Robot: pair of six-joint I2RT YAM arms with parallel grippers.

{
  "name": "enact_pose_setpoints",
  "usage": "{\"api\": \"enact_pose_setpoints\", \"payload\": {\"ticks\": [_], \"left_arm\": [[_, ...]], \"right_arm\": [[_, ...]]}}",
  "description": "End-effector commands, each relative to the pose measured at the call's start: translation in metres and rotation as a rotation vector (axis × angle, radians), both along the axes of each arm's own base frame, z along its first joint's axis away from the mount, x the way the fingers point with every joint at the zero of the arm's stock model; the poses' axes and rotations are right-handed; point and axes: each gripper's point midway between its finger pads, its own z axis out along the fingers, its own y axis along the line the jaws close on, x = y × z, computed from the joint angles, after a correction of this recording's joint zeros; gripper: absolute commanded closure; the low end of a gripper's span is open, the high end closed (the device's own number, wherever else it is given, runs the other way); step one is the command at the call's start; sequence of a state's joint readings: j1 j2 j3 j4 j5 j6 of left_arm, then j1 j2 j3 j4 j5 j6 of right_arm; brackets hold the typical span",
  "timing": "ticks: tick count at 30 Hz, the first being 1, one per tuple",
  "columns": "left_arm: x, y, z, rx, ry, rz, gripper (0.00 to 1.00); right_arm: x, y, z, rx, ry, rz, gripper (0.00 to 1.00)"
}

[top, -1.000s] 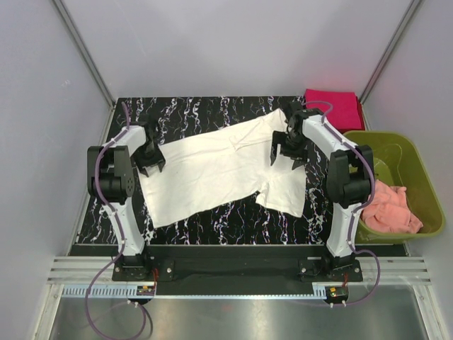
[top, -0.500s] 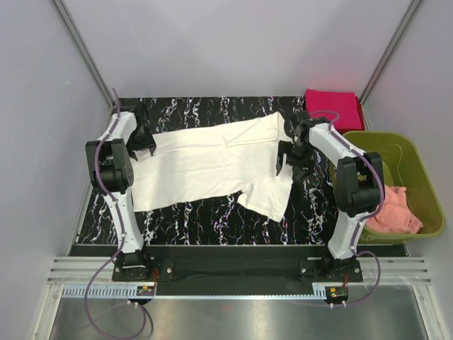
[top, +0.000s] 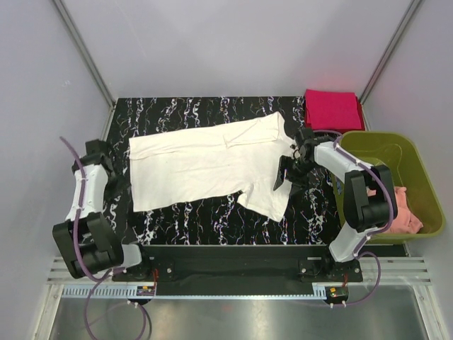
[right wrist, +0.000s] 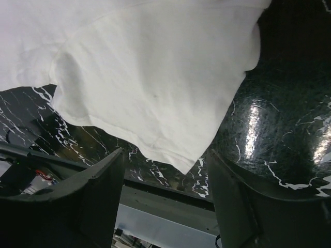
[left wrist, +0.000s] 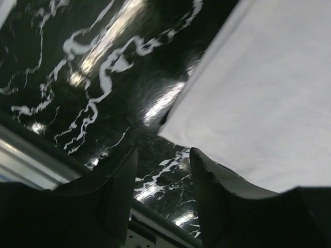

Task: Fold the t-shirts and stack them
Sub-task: Fold the tshirt

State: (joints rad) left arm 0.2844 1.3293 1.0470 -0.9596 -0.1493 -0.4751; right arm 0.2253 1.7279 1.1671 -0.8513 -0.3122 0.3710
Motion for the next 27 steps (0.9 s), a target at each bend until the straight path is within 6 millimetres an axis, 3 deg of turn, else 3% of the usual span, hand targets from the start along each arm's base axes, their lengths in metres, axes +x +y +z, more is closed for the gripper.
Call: {"api": "enact_pose_setpoints", "payload": {"ticks": [1,7,11,18,27], "left_arm": [[-0.019,-0.008,-0.031,-0.114,0.028,0.077,0.48],[-0.021,-0.021,-0.055,-0.226,0.032,0.106,0.45],[-0.023,-0.015,-0.067,-0.210,0.057,0.125,0.44],[-0.025,-0.022,-0.089,-0.264,0.079,0.182,0.50],[-0.028,-0.016,-0.096,-0.236,0.096,0.186,0.54]], "right_arm": [[0.004,0.016,0.013,0.105,-0.070,0.008,0.30],[-0.007,0.011,0.008,0.096,-0.067,0.033,0.30],[-0.010,0.015,0.015,0.125,-0.082,0.025,0.30],[-0.011,0.013,0.020,0.119,-0.091,0.033,0.30],[-0.015,0.013,0.019,0.123,-0.083,0.036,0.29]]}}
